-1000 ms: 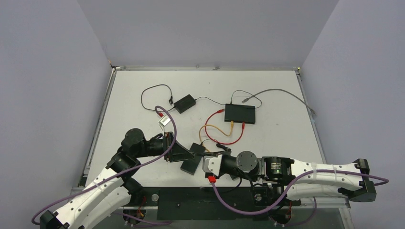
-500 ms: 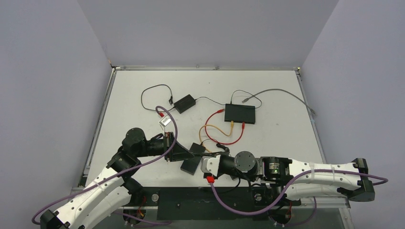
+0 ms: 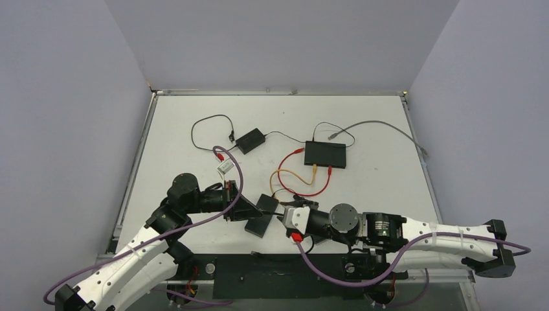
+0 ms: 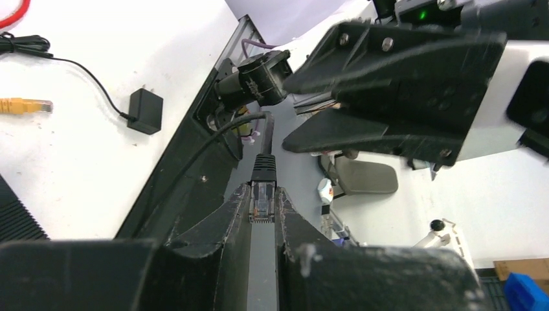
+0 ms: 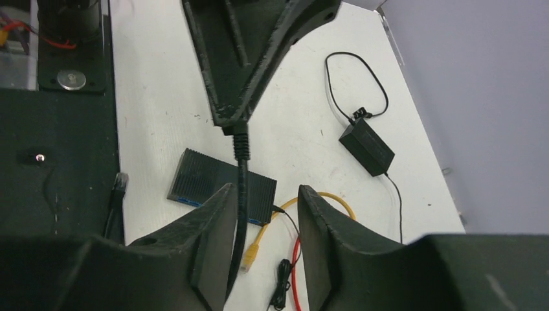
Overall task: Insert the plug into the switch port
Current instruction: Adjust the connector.
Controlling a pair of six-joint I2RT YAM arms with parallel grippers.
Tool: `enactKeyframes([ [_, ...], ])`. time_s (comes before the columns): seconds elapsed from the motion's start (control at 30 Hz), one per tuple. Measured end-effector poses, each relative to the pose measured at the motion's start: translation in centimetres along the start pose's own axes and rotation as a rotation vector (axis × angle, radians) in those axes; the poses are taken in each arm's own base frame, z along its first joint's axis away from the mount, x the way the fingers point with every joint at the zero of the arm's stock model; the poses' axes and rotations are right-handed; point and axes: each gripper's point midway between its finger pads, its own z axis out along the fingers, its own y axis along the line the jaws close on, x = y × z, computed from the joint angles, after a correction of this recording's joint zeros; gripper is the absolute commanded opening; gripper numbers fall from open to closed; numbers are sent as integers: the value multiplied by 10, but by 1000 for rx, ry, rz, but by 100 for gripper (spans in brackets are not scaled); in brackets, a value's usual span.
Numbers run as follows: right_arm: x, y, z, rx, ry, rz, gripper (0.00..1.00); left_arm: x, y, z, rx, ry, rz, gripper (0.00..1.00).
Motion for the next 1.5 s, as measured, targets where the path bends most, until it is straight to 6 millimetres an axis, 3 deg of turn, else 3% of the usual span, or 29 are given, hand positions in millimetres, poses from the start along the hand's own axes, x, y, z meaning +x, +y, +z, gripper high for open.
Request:
enactKeyframes([
  [0.27,10,-30,-4,44,-20,256,47,7,14,-4,-44,17,100,0],
  [0.43,4,-21,2,-56,-60,346,59,6,18,-6,-76,23,187,0],
  [0.53,1,-15,7,-99,-73,384,62,5,18,-7,-78,24,227,0],
  [0.73,-11,-19,9,-113,-118,492,77,6,17,-12,-83,17,277,0],
  [0.9,-29,-33,10,-82,-198,609,79,5,3,-21,-58,-15,350,0],
  [1.07,-35,-38,9,-70,-223,675,83,-3,-10,-24,-55,-32,405,0],
  [1.5,-38,-17,24,-229,-158,685,77,-6,-12,-25,-59,-50,425,0],
])
